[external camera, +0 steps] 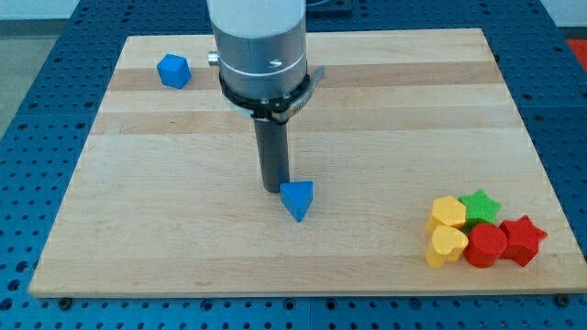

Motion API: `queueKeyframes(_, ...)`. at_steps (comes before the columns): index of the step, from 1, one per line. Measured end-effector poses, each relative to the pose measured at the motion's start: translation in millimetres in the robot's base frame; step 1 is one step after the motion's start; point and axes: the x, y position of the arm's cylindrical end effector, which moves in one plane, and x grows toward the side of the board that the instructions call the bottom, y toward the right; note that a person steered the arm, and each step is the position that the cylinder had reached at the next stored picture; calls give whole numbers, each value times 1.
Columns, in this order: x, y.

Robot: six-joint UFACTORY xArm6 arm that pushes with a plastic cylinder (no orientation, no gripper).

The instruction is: Move the blue triangle to the left of the yellow hexagon

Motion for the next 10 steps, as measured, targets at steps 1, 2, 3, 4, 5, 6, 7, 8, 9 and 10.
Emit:
queueKeyframes(1,40,1)
queueKeyframes(2,68,27)
queueKeyframes(3,81,68)
queueKeyframes(4,82,99)
queueKeyframes(5,82,97)
queueKeyframes(6,87,68)
queueKeyframes(7,105,23)
queueKeyframes(8,99,35)
queueKeyframes(9,83,89)
queueKeyframes(10,83,92)
